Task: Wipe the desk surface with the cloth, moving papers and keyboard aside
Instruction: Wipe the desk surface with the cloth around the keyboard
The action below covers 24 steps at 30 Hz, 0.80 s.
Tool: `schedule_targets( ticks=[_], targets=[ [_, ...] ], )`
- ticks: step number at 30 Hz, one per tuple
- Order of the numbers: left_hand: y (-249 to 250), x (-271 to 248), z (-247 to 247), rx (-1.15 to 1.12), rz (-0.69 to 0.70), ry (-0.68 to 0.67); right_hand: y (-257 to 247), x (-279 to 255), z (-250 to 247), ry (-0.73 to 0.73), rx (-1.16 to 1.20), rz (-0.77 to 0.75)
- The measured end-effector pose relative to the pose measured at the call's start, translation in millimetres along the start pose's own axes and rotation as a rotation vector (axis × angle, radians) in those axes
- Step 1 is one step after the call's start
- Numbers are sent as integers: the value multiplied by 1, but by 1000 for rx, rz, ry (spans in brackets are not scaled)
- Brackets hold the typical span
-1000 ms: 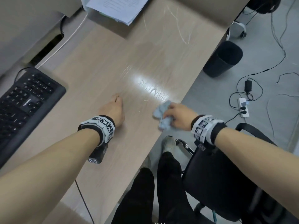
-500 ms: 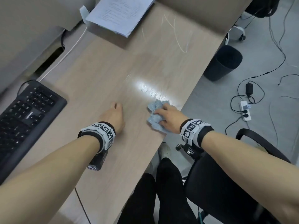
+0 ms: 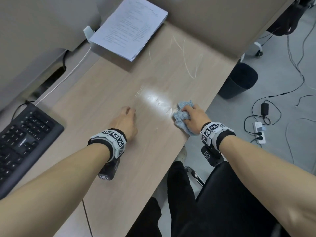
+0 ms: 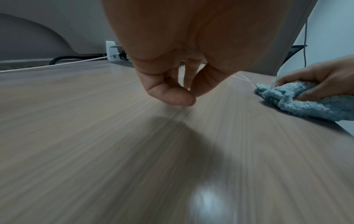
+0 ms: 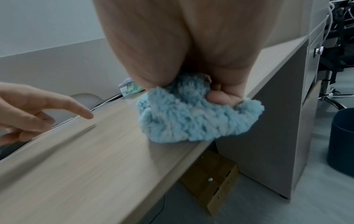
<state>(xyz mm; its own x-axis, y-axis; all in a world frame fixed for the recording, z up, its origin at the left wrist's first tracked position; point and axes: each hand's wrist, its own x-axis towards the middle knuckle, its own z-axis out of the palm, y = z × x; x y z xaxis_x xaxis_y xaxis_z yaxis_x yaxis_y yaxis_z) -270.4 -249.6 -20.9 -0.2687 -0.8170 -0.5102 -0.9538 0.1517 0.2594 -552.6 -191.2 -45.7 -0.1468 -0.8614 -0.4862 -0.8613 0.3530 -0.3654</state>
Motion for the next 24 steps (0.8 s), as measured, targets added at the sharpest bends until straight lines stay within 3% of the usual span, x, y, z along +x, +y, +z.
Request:
schedule_targets(
  ticks=[6,16,20,24],
  targets=[
    [36,50,-17,-21,-63,-34,16,73,-51,13,-15,-13],
    [75,142,-56,-69,-215,25,32,232,-151,103,-61,-5],
    [72,155,-60,-65,-288,-1,5,238,-146,110,-141,-70],
    [69,159,-59,-64,-300,3,-31,193,-95,-64,-106,-338]
  ],
)
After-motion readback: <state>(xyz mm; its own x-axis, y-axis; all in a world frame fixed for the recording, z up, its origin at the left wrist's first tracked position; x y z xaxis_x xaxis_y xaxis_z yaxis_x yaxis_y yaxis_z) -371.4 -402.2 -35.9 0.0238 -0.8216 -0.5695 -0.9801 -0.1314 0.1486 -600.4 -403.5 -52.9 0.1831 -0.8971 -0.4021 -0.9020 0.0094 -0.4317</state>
